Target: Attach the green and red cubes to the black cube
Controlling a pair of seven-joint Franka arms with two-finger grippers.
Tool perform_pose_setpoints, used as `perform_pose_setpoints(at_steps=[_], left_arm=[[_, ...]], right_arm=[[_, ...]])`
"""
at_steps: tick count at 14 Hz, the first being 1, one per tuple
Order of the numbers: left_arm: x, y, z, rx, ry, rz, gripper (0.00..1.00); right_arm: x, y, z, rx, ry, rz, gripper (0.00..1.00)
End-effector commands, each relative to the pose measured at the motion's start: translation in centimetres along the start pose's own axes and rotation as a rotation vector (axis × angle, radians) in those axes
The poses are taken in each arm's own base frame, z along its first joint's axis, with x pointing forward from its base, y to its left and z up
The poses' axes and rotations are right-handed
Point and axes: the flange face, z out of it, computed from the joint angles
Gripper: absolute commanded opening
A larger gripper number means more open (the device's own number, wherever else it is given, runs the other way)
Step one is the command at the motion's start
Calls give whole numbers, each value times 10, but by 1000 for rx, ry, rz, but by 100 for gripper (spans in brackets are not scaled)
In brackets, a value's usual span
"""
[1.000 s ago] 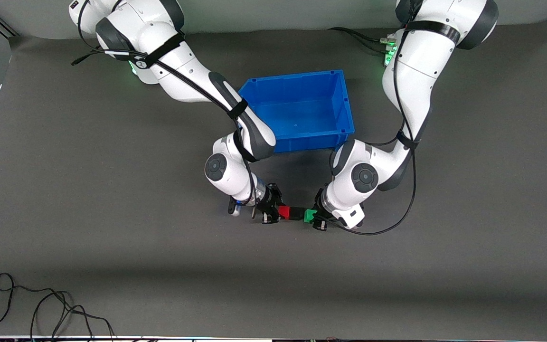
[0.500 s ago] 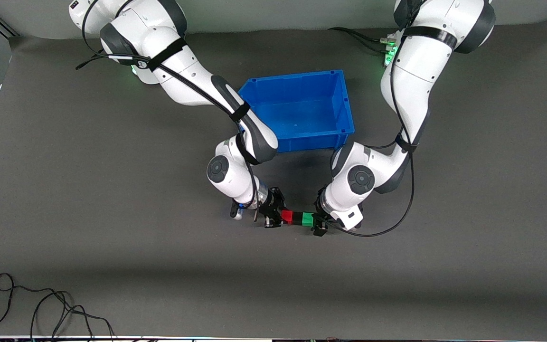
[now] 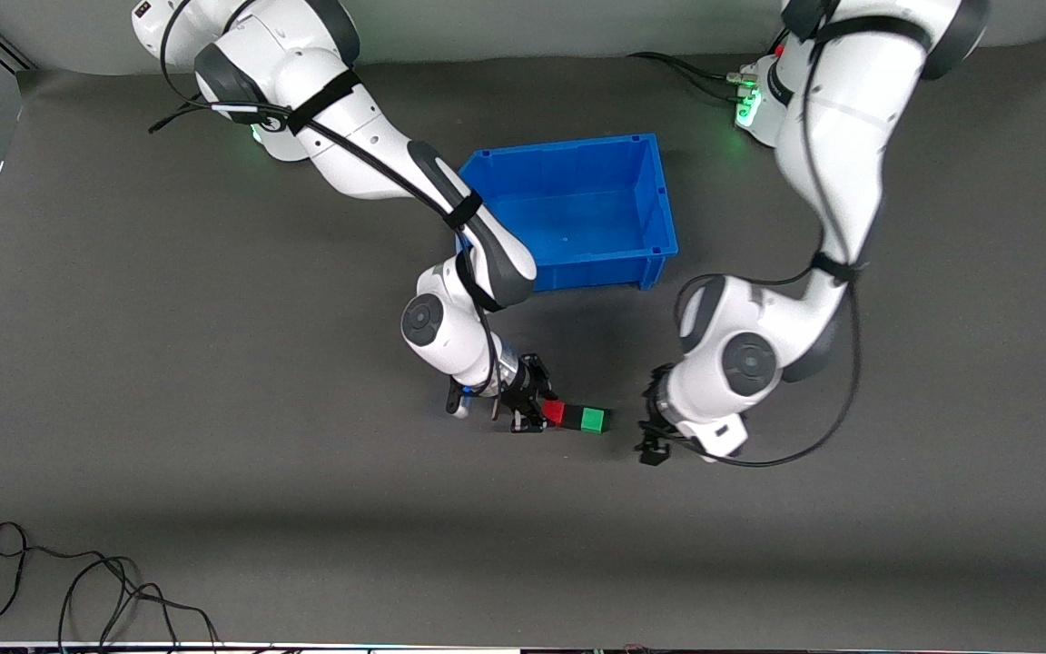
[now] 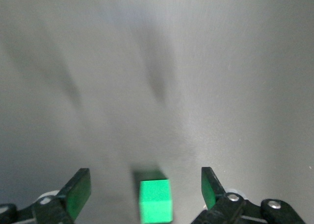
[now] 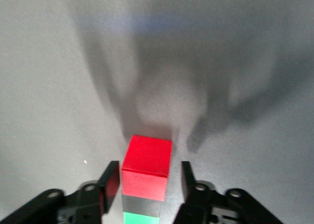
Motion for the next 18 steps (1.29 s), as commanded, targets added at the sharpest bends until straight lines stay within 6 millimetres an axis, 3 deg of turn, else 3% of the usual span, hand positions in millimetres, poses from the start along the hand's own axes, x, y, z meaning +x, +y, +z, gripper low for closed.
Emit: perform_pose_setpoints(at_steps=[1,4,7,10,13,15,18], left_arm=[[24,-22,-68,85,9,151,100],[60,-45,-147,135,-5,292,100],[104,-70,-209,149,-25,454,100],[148,-102,-248,184,-69,638,99],[184,-141,-287,180,-31,855,99],[203,-163,-309,159,-17,961,99],[194,-176,-337,133,23,1044,99]], right_arm=[[-8,-5,-1,28,-2,-18,100],[-19,-21,-38,12,-15,-4,100],[-24,-45,-98,-88,14,-8,100],[-36,-55,-167,-172,86,-83,100],[-37,-58,-252,-247,187,-190,100],[-15,-65,-320,-332,197,-306,100],[45,-82,-421,-406,171,-489,100]])
